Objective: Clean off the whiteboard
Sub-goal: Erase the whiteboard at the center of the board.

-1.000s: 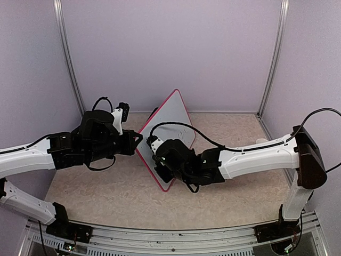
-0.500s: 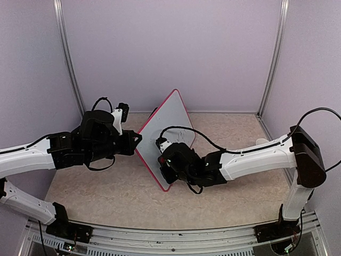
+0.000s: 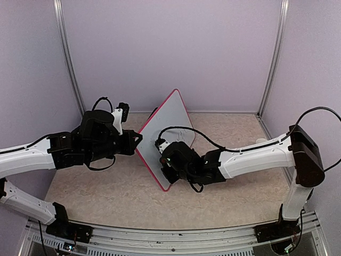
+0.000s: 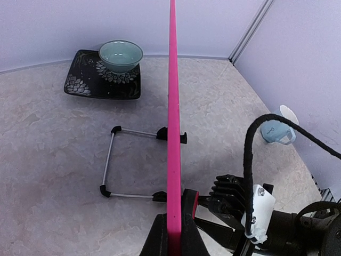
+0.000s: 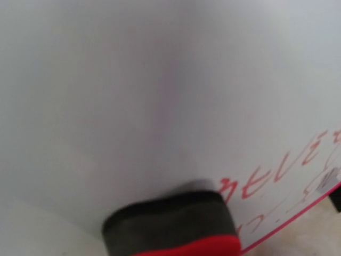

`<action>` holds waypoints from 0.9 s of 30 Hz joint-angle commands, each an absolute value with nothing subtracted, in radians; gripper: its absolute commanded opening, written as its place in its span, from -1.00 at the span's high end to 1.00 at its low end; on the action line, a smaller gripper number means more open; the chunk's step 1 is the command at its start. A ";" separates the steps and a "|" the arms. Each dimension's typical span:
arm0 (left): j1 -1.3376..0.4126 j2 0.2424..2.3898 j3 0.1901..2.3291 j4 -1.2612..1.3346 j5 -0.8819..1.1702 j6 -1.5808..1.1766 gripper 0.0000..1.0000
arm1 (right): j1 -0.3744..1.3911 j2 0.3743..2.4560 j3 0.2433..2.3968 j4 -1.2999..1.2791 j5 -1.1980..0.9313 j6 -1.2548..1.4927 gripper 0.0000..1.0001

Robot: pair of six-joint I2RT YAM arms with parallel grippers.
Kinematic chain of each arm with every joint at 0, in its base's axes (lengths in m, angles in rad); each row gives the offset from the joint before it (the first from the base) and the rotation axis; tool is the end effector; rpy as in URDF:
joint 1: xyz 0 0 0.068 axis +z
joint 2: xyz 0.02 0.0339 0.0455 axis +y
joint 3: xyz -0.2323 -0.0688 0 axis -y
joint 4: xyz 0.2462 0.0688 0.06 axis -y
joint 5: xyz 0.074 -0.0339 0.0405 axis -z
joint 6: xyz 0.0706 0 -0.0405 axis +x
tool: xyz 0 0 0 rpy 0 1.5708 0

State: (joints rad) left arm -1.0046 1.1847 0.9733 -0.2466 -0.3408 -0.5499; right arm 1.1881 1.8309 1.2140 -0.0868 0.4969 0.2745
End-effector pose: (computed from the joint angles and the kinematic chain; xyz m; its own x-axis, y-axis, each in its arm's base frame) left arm 0.1872 -0.2506 0.2736 -0.5339 -0.0783 -0.8419 0.4171 0.8418 -0.3427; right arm 0.1877 0.3761 0.1565 -0.4168 -0.3974 -0.8175 -0.5888 0.8032 -0.0902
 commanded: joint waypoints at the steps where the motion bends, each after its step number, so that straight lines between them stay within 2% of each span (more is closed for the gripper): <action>1: -1.035 1.211 0.998 -0.225 -0.215 -0.551 1.00 | 1.193 1.802 1.299 0.037 0.435 0.161 0.51; 7: -1.035 1.220 1.004 -0.225 -0.215 -0.548 1.00 | 1.186 1.764 1.317 0.031 0.447 0.142 0.49; 20: -1.035 1.233 1.010 -0.224 -0.214 -0.543 1.00 | 1.129 1.834 1.186 -0.022 0.372 0.364 0.51; 27: -1.035 1.231 1.006 -0.219 -0.210 -0.548 1.00 | 1.111 1.850 1.151 -0.032 0.370 0.396 0.52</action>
